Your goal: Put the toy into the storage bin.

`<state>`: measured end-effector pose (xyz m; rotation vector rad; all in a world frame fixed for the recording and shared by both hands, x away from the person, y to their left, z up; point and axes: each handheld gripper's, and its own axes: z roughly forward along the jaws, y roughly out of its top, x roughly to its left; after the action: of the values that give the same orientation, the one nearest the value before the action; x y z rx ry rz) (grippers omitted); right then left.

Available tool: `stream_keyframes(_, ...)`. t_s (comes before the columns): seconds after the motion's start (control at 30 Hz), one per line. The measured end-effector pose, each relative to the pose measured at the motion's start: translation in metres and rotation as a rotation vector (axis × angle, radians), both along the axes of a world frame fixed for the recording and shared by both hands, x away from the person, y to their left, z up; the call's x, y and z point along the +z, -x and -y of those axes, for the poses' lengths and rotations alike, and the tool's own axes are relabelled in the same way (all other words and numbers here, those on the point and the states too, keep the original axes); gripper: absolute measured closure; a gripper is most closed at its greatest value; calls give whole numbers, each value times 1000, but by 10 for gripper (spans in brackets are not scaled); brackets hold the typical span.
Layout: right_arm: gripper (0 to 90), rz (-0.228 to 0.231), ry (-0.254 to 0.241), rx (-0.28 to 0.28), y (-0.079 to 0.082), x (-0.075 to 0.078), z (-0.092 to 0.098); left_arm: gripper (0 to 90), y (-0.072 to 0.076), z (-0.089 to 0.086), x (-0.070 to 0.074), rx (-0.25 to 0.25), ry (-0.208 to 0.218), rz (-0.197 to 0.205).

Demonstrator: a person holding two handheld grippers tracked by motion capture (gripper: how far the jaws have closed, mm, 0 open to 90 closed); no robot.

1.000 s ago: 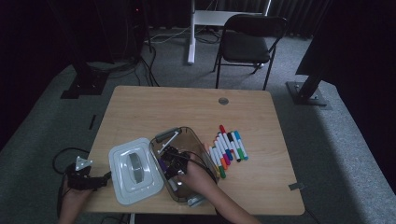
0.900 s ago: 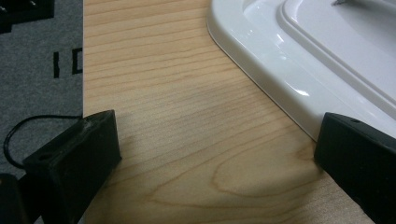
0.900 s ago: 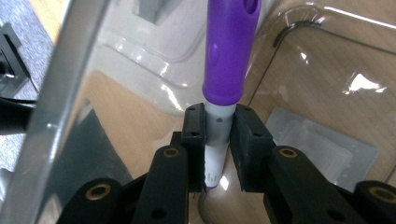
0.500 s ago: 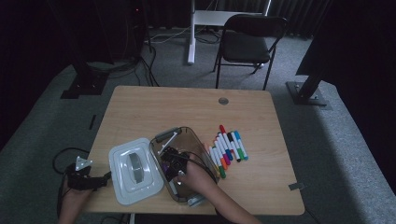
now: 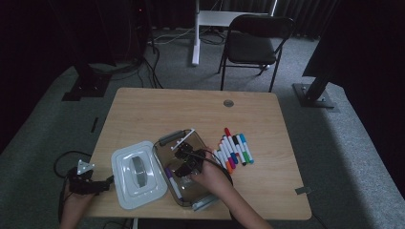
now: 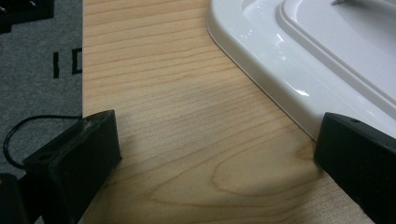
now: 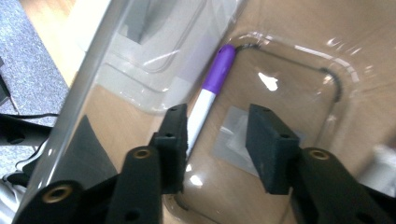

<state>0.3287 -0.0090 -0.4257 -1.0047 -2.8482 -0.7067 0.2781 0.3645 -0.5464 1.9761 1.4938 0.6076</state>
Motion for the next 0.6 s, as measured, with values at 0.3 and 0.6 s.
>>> stream_keyframes(0.3,533,85,-104,-24,4,29,32,8,0,0,0,1,0,-3)
stream_keyframes(0.6,517,179,-179,-101,0,47,76,8,0,0,0,1,-1,-2)
